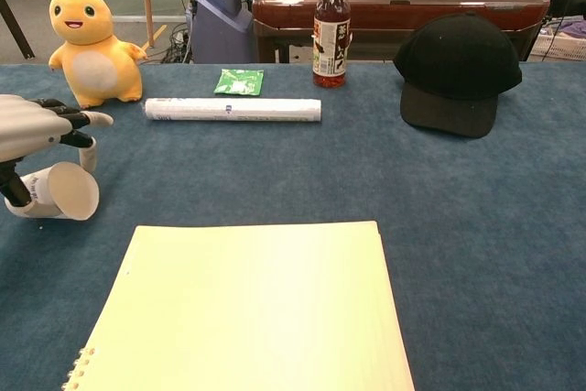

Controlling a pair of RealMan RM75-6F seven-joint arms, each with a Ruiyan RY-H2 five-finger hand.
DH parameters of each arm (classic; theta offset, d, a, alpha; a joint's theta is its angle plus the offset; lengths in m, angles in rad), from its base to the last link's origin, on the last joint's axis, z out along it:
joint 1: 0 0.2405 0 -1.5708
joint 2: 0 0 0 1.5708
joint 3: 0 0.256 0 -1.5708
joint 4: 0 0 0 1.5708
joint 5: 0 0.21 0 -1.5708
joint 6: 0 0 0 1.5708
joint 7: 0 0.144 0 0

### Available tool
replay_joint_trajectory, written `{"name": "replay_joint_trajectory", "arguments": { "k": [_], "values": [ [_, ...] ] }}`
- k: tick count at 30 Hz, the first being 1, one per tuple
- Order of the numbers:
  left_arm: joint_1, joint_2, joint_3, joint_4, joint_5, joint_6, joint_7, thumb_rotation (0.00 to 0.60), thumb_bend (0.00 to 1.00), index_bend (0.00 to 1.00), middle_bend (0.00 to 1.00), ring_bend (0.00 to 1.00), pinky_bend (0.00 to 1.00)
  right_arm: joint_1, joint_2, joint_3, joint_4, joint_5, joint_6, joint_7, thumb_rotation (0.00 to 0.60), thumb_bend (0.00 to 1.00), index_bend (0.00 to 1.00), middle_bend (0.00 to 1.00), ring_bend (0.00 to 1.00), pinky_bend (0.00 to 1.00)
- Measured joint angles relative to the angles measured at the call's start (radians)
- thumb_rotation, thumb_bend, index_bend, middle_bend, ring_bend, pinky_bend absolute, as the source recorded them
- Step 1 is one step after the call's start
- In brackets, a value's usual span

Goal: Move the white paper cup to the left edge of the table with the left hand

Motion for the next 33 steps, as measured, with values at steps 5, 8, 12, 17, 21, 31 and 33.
{"name": "replay_joint_trajectory", "arguments": {
  "k": [5, 8, 12, 17, 21, 31, 33],
  "values": [
    [0.021, 0.027, -0.02, -0.019, 0.026, 0.014, -0.122, 0.6, 0.15, 0.36, 0.0, 0.0, 0.0, 0.001, -0.002, -0.001, 0.0, -0.002, 0.0, -0.004, 0.6, 0.0, 0.15, 0.14, 0.14, 0.37],
    [0.038, 0.042, -0.036, -0.02, 0.043, 0.021, -0.23, 0.6, 0.15, 0.36, 0.0, 0.0, 0.0, 0.001, -0.003, -0.001, -0.001, -0.002, -0.001, -0.007, 0.6, 0.0, 0.15, 0.14, 0.14, 0.37],
    [0.064, 0.06, -0.062, -0.013, 0.059, 0.022, -0.4, 0.6, 0.15, 0.36, 0.0, 0.0, 0.0, 0.002, -0.004, -0.002, -0.003, -0.001, -0.003, -0.01, 0.6, 0.0, 0.15, 0.14, 0.14, 0.37],
    [0.093, 0.079, -0.091, 0.002, 0.059, 0.003, -0.578, 0.6, 0.15, 0.36, 0.0, 0.0, 0.0, 0.004, -0.006, -0.002, -0.002, 0.0, -0.007, -0.015, 0.6, 0.0, 0.15, 0.14, 0.14, 0.37],
    [0.116, 0.085, -0.11, 0.024, 0.059, -0.019, -0.706, 0.6, 0.15, 0.36, 0.0, 0.0, 0.0, 0.004, -0.006, -0.002, -0.002, 0.001, -0.007, -0.015, 0.6, 0.0, 0.15, 0.14, 0.14, 0.37],
    [0.178, 0.024, -0.117, 0.143, 0.151, 0.003, -0.932, 0.6, 0.15, 0.37, 0.0, 0.0, 0.0, 0.003, -0.006, -0.002, -0.001, 0.001, -0.006, -0.014, 0.6, 0.0, 0.15, 0.14, 0.14, 0.37],
    [0.195, -0.007, -0.114, 0.184, 0.185, 0.035, -0.976, 0.6, 0.15, 0.37, 0.0, 0.0, 0.0, 0.003, -0.006, -0.002, -0.001, 0.001, -0.006, -0.015, 0.6, 0.0, 0.15, 0.14, 0.14, 0.37]
  ]
}}
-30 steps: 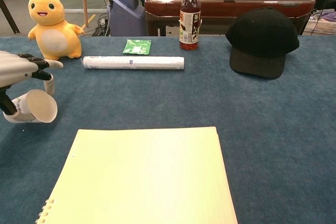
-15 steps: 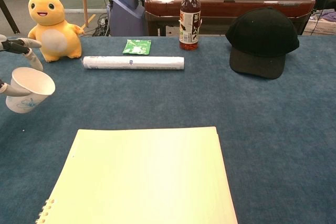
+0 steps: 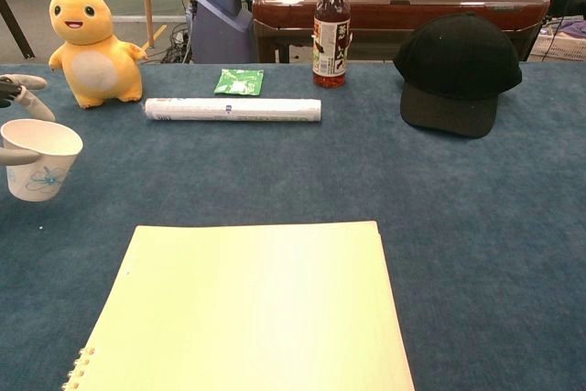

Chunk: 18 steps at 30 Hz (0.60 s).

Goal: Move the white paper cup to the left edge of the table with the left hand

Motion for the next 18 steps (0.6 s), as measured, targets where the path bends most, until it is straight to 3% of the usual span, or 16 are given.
{"name": "replay_joint_trajectory", "arguments": {
  "k": [7, 18],
  "values": [
    [0.052, -0.103, 0.008, 0.137, 0.078, 0.096, -0.138, 0.6, 0.15, 0.37, 0.0, 0.0, 0.0, 0.0, -0.001, -0.001, -0.001, -0.001, -0.001, -0.002, 0.6, 0.0, 0.15, 0.14, 0.14, 0.37],
    [0.085, -0.16, 0.01, 0.239, 0.111, 0.111, -0.245, 0.6, 0.15, 0.37, 0.0, 0.0, 0.0, 0.001, -0.001, -0.001, -0.002, 0.001, -0.002, -0.005, 0.6, 0.0, 0.15, 0.14, 0.14, 0.36]
  ]
}}
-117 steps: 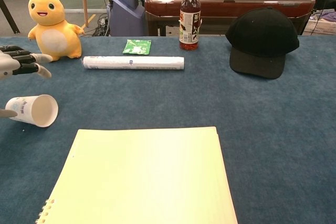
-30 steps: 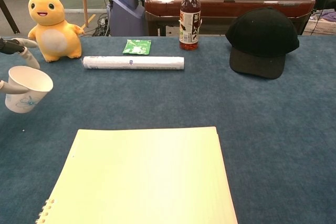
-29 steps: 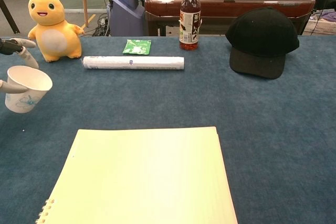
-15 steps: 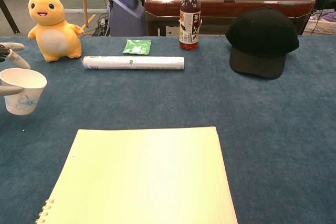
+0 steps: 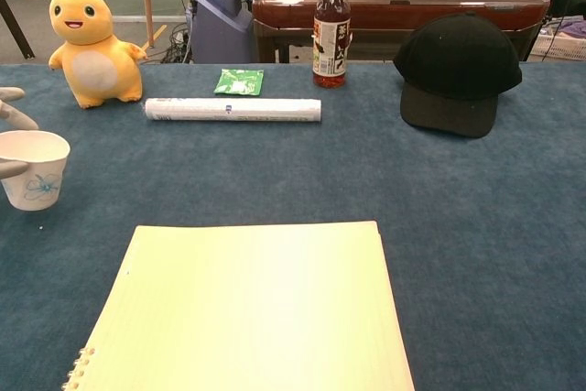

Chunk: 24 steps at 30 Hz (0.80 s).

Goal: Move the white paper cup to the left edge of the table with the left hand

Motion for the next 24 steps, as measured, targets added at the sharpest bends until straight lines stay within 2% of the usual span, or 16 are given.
{"name": "replay_joint_trajectory", "arguments": {
  "k": [19, 24],
  "values": [
    [0.024, -0.035, 0.014, 0.112, 0.043, -0.001, -0.119, 0.6, 0.15, 0.36, 0.0, 0.0, 0.0, 0.0, 0.001, -0.001, -0.002, -0.001, -0.001, -0.004, 0.6, 0.0, 0.15, 0.14, 0.14, 0.36],
    [0.032, -0.041, 0.02, 0.137, 0.055, 0.0, -0.139, 0.6, 0.15, 0.31, 0.0, 0.0, 0.0, 0.0, 0.001, -0.001, -0.004, -0.001, -0.001, -0.003, 0.6, 0.0, 0.15, 0.14, 0.14, 0.36]
  ]
}}
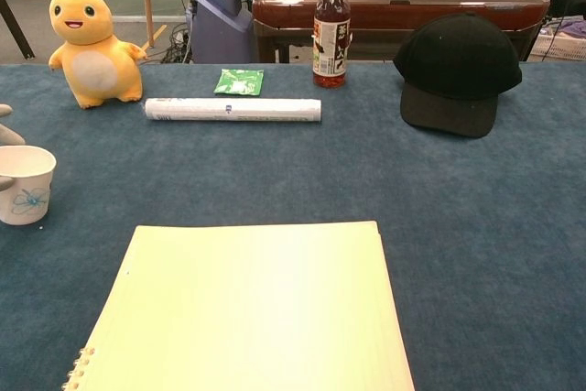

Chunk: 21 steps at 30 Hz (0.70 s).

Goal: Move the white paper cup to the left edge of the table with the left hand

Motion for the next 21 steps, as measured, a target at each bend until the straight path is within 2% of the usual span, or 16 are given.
{"name": "replay_joint_trajectory", "arguments": {
  "k": [8, 15, 21],
  "values": [
    [0.011, 0.014, 0.004, -0.001, 0.011, 0.011, -0.004, 0.6, 0.15, 0.14, 0.0, 0.0, 0.0, -0.001, 0.001, 0.0, 0.0, -0.001, 0.002, 0.004, 0.6, 0.0, 0.15, 0.14, 0.14, 0.36],
    [0.027, 0.041, 0.002, -0.027, 0.024, 0.054, 0.018, 0.6, 0.15, 0.08, 0.0, 0.0, 0.0, -0.001, 0.001, -0.002, 0.0, -0.005, 0.003, 0.002, 0.6, 0.0, 0.15, 0.14, 0.14, 0.36],
    [0.044, 0.089, 0.005, -0.078, 0.048, 0.116, 0.138, 0.6, 0.15, 0.1, 0.0, 0.0, 0.0, -0.001, 0.001, -0.002, -0.001, -0.004, 0.003, 0.0, 0.6, 0.0, 0.15, 0.15, 0.14, 0.36]
  ]
}}
